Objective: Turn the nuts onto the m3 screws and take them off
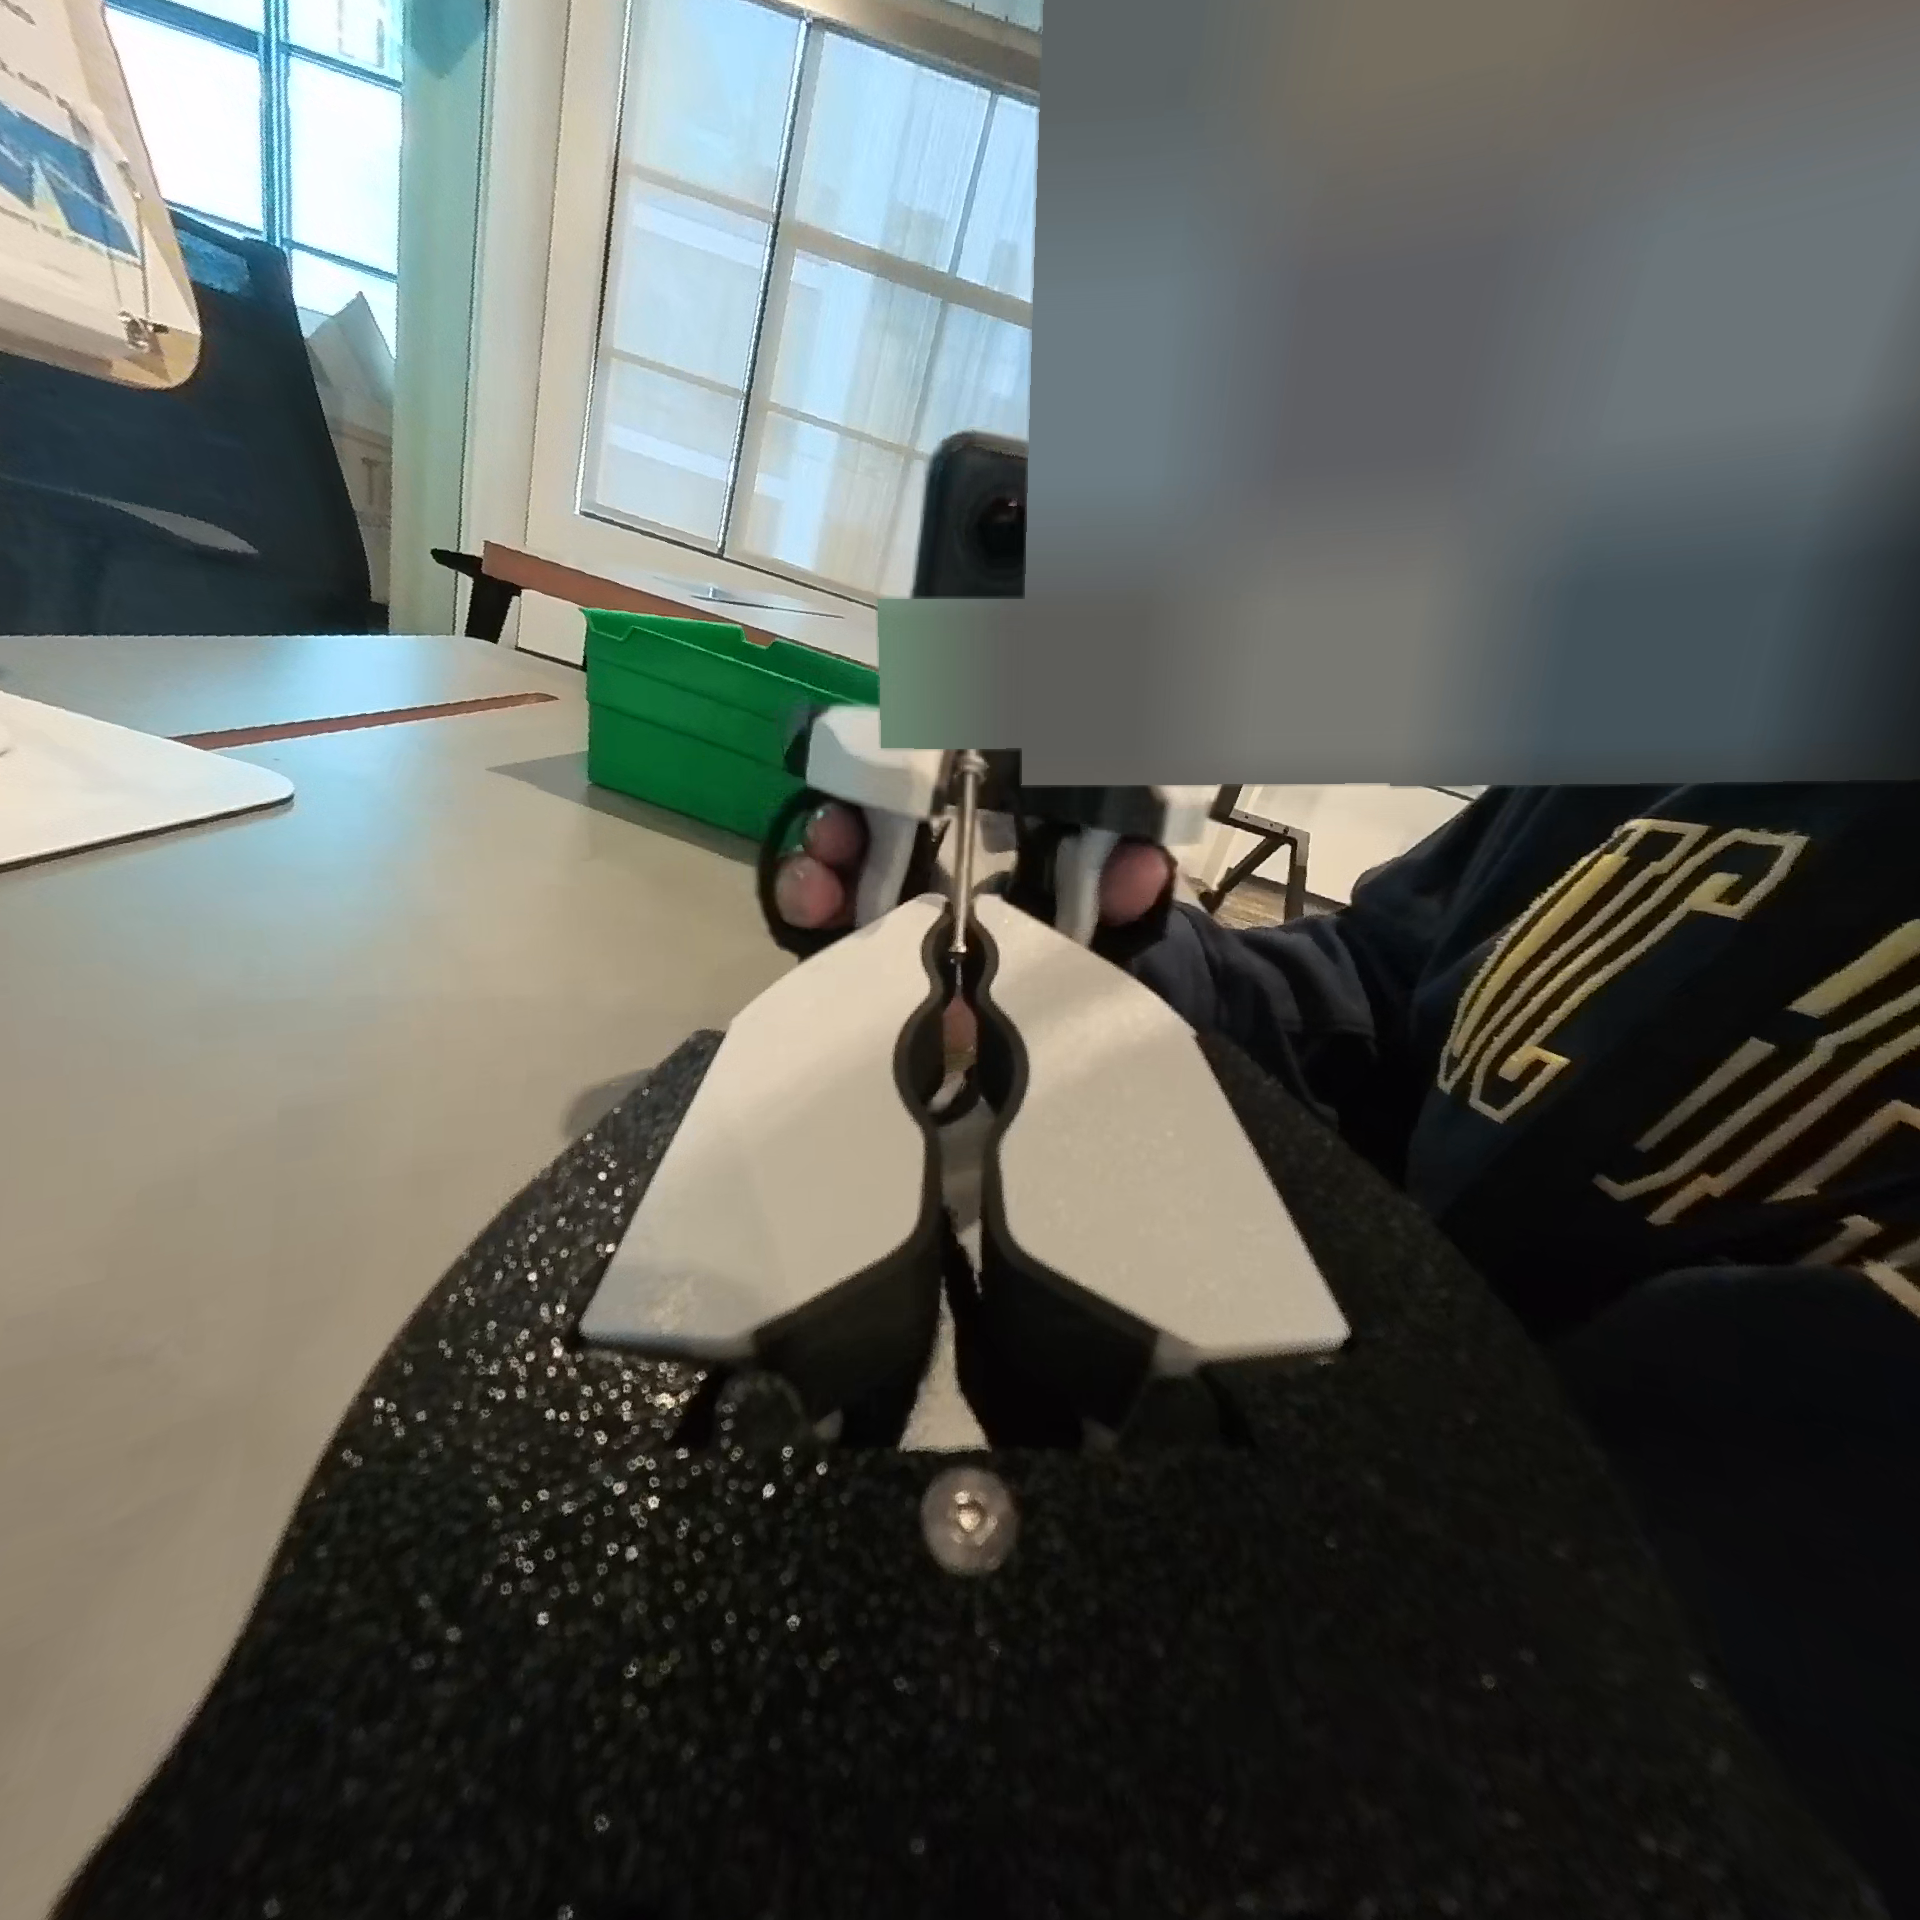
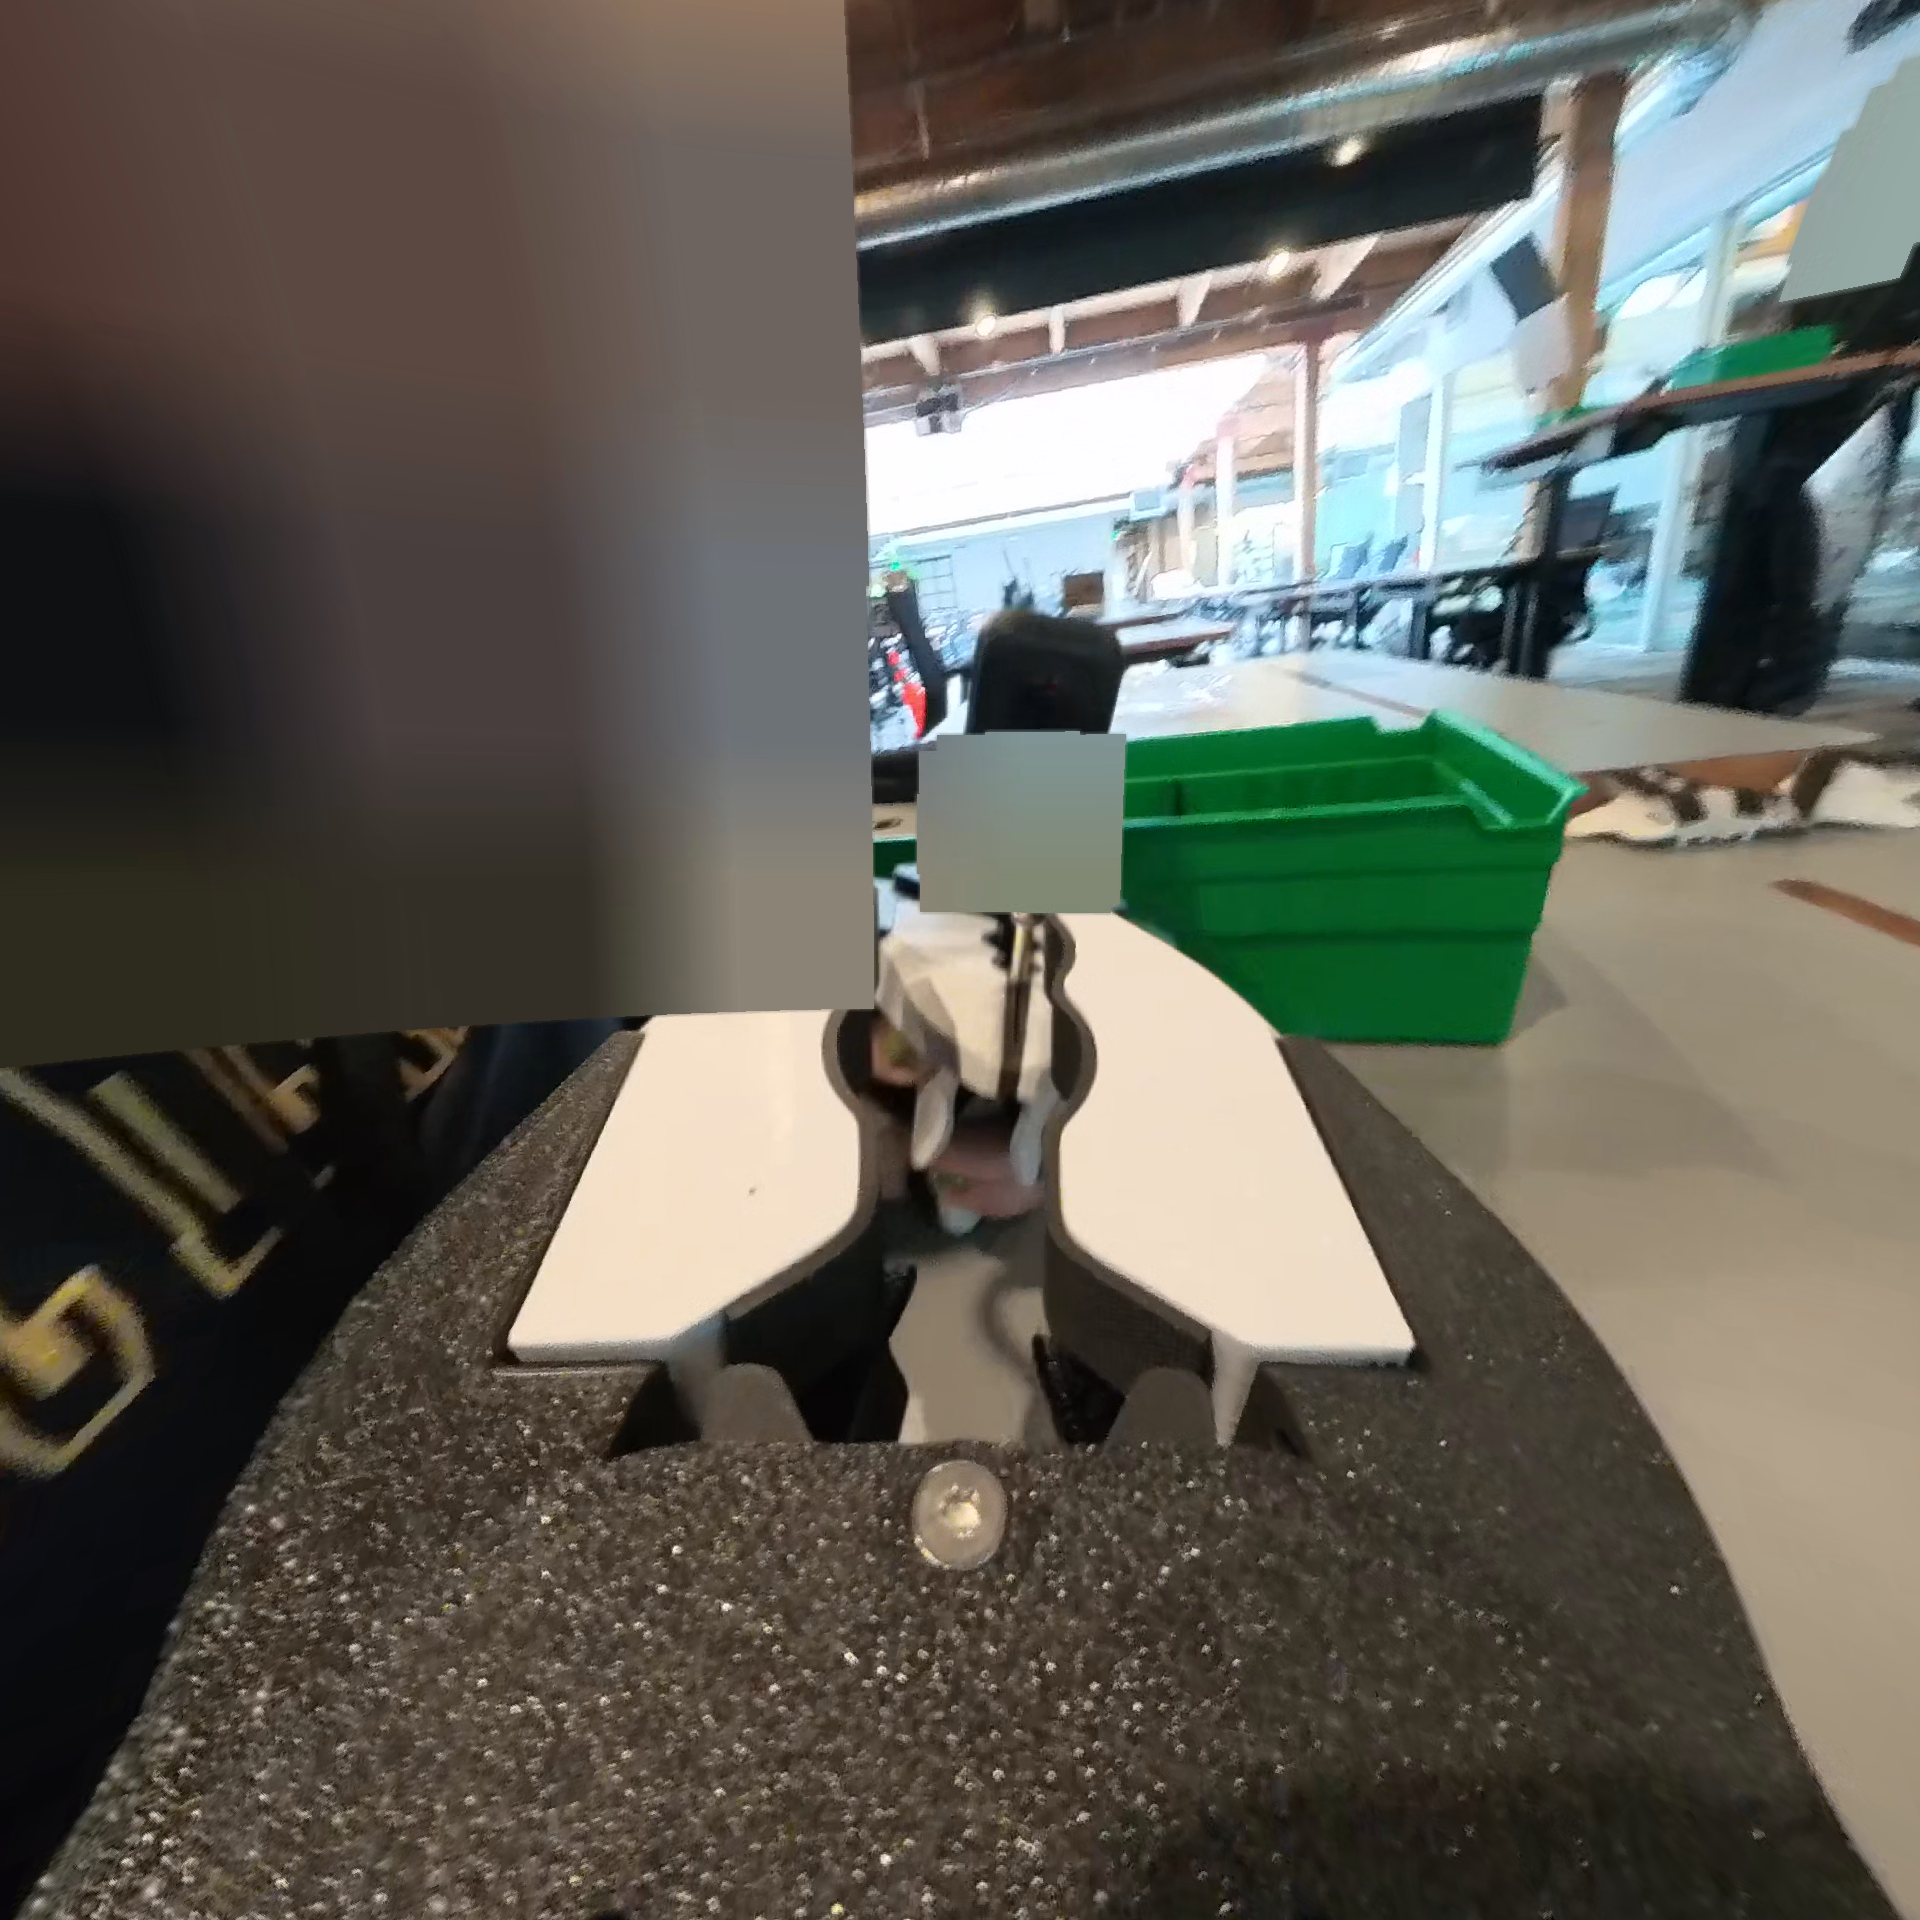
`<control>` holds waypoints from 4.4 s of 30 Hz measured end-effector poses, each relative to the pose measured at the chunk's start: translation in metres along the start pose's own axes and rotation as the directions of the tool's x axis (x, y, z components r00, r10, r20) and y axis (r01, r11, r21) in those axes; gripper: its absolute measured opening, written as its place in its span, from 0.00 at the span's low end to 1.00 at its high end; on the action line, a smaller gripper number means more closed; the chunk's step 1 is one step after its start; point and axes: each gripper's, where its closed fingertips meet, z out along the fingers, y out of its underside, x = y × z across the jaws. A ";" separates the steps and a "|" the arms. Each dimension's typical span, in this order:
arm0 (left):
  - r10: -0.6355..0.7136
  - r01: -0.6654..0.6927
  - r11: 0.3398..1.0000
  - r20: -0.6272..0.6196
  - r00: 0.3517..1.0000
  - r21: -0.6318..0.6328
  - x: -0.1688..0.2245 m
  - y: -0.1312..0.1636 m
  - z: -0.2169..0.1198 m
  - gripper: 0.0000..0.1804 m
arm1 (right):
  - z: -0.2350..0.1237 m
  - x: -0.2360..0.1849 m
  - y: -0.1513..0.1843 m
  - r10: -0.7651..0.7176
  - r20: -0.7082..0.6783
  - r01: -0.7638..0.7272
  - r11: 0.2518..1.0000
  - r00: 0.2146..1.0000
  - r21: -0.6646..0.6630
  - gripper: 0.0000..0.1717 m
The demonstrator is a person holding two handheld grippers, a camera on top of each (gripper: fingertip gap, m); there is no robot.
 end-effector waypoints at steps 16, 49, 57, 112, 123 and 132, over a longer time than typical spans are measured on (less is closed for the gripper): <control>0.005 -0.005 1.000 -0.002 1.000 -0.022 0.001 0.003 0.002 0.00 | -0.013 0.002 0.002 0.022 0.013 -0.023 1.000 1.000 0.019 0.11; -0.004 0.004 0.999 -0.013 1.000 -0.040 0.002 0.006 0.004 0.00 | -0.001 0.007 -0.006 -0.093 -0.036 0.094 0.995 0.995 0.025 0.13; -0.018 0.017 0.999 -0.014 1.000 -0.030 0.001 0.004 0.003 0.00 | -0.026 0.008 -0.010 -0.043 -0.046 0.045 0.997 0.998 0.056 0.07; -0.111 0.113 0.993 -0.049 0.993 0.034 -0.002 -0.003 0.007 0.41 | -0.166 0.022 -0.112 -0.288 -0.649 0.161 0.955 0.704 -0.249 0.03; -0.122 0.123 0.992 -0.066 0.990 -0.001 0.001 0.002 0.010 0.35 | -0.473 0.017 -0.014 -0.236 -0.971 -0.877 0.472 -0.027 -0.090 0.03; -0.127 0.127 0.992 -0.076 0.989 -0.008 0.002 0.003 0.011 0.33 | -0.512 0.022 0.025 -0.261 -0.962 -0.946 0.323 -0.077 -0.012 0.03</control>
